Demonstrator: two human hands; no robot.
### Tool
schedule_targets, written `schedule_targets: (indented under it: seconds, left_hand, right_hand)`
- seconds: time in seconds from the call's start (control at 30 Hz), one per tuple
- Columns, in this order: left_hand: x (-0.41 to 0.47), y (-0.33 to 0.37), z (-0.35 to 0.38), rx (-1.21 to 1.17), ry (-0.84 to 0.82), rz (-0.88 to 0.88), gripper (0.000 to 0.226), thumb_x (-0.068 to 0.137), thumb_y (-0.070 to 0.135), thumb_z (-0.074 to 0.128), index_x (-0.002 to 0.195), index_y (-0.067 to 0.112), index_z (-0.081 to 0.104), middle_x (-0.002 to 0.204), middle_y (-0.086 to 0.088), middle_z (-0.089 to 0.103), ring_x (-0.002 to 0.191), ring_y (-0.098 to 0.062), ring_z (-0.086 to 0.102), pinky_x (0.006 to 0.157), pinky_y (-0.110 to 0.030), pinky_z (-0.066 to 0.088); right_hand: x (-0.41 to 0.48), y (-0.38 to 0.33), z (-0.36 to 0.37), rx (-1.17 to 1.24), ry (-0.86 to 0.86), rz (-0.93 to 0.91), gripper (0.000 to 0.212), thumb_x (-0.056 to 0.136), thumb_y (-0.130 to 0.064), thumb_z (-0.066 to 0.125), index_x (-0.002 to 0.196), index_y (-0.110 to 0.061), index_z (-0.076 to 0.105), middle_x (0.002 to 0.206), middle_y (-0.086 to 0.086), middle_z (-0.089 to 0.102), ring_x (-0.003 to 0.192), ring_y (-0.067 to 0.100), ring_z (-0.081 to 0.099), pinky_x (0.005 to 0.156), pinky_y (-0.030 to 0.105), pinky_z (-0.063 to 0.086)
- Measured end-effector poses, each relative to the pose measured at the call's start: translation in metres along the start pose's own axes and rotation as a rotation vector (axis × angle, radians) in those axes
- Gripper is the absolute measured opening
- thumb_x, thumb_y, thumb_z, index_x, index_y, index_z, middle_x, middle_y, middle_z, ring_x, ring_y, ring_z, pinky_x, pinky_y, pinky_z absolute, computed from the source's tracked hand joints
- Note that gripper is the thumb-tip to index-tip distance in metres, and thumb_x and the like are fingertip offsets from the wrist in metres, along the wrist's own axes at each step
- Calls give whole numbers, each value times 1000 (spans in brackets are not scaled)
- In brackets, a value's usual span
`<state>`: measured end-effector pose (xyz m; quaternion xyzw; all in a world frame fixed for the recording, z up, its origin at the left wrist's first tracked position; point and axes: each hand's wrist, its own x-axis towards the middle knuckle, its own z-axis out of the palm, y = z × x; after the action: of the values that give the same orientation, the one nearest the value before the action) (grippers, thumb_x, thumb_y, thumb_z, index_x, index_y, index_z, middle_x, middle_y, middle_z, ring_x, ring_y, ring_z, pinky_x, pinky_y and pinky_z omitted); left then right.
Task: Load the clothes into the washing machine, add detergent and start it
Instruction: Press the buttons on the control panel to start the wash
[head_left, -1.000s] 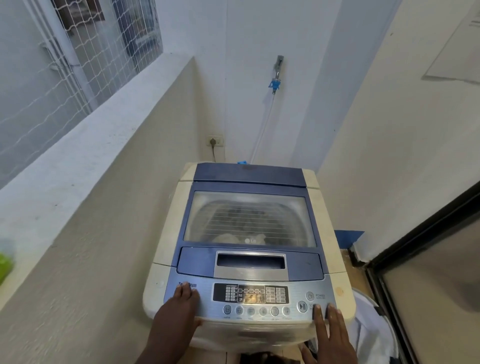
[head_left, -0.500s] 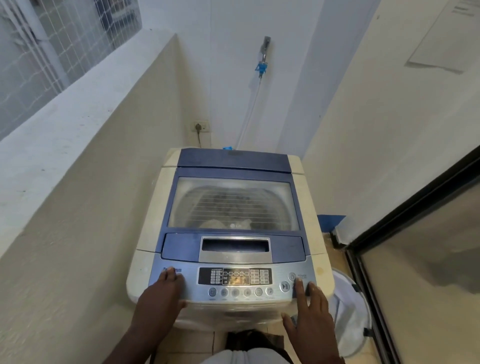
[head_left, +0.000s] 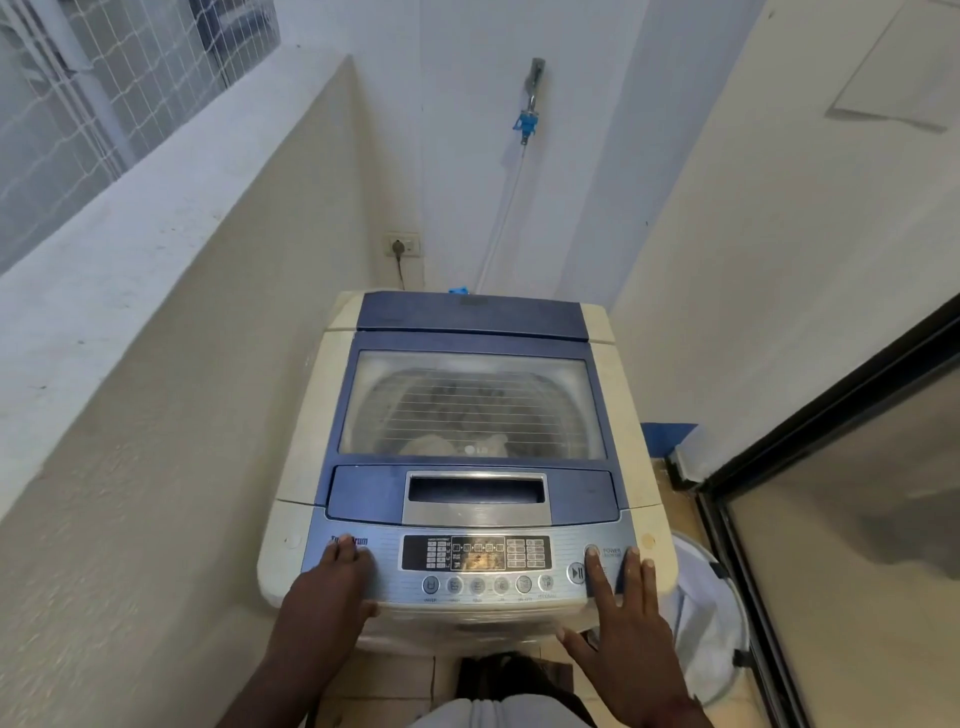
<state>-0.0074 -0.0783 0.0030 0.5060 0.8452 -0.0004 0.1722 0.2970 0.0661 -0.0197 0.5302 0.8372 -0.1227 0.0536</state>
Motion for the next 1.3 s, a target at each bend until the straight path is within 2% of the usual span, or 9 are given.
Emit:
schedule_targets:
  seconds: [0.07, 0.2, 0.37, 0.7, 0.9, 1.03, 1.17, 1.23, 1.3]
  left_hand:
    - [1, 1, 0, -12, -4, -5, 50, 79, 40, 70, 121, 23, 49, 135, 1, 45, 110, -14, 56, 74, -24, 49]
    - [2, 1, 1, -10, -13, -5, 54, 81, 41, 69, 126, 21, 47, 139, 0, 43, 118, -15, 53, 79, -24, 50]
    - [1, 3, -2, -25, -27, -20, 50, 82, 42, 67, 124, 24, 47, 137, 2, 43, 109, -10, 55, 79, -23, 49]
    - [1, 5, -7, -13, -48, -24, 45, 83, 42, 66, 120, 25, 48, 134, 5, 42, 105, -9, 55, 73, -21, 44]
    - [1, 5, -7, -18, -53, -28, 46, 85, 42, 64, 123, 25, 46, 136, 5, 40, 106, -9, 55, 75, -20, 46]
    - [0, 6, -9, -7, -51, -30, 43, 85, 41, 64, 121, 24, 47, 135, 5, 42, 103, -9, 56, 72, -20, 43]
    - [0, 8, -13, 11, -55, -29, 40, 84, 40, 65, 118, 24, 51, 129, 5, 46, 100, -8, 57, 64, -19, 35]
    - [1, 8, -14, 12, -53, -16, 41, 84, 41, 65, 119, 24, 51, 129, 5, 47, 102, -9, 57, 67, -19, 39]
    - [0, 7, -14, -4, -50, -18, 49, 83, 42, 65, 125, 24, 48, 133, 5, 44, 106, -9, 56, 76, -21, 45]
  right_hand:
    - [-1, 2, -4, 30, 2, -24, 100, 75, -78, 45, 150, -41, -11, 162, 12, -14, 149, 33, -11, 111, 43, 37]
    - [-1, -3, -5, 15, 29, -30, 99, 78, -76, 43, 150, -39, -15, 161, 10, -19, 149, 32, -13, 110, 43, 39]
    - [0, 0, -2, 27, 37, -9, 100, 74, -72, 44, 152, -34, -5, 163, 9, -7, 150, 31, -6, 100, 43, 50]
    - [1, -2, -8, 43, 7, -9, 95, 81, -62, 55, 152, -38, -4, 163, 9, -10, 150, 31, -8, 106, 40, 44]
    - [3, -5, -5, 3, 1, 27, 96, 76, -54, 66, 153, -34, 12, 162, 16, 10, 149, 38, 10, 94, 45, 53]
    - [15, 4, -19, 12, -170, 10, 93, 86, -49, 62, 152, -39, -2, 161, 8, -21, 149, 32, -15, 104, 47, 44]
    - [42, 26, -59, 161, -486, -90, 91, 84, -48, 66, 151, -37, 5, 155, 8, -34, 142, 36, -30, 119, 50, 7]
    - [45, 38, -70, 285, -587, -108, 94, 81, -57, 65, 151, -37, 5, 157, 4, -29, 145, 31, -26, 120, 47, 2]
    - [40, 45, -72, 449, -507, -66, 96, 74, -69, 63, 148, -38, 12, 163, 1, -2, 150, 23, 3, 121, 34, 18]
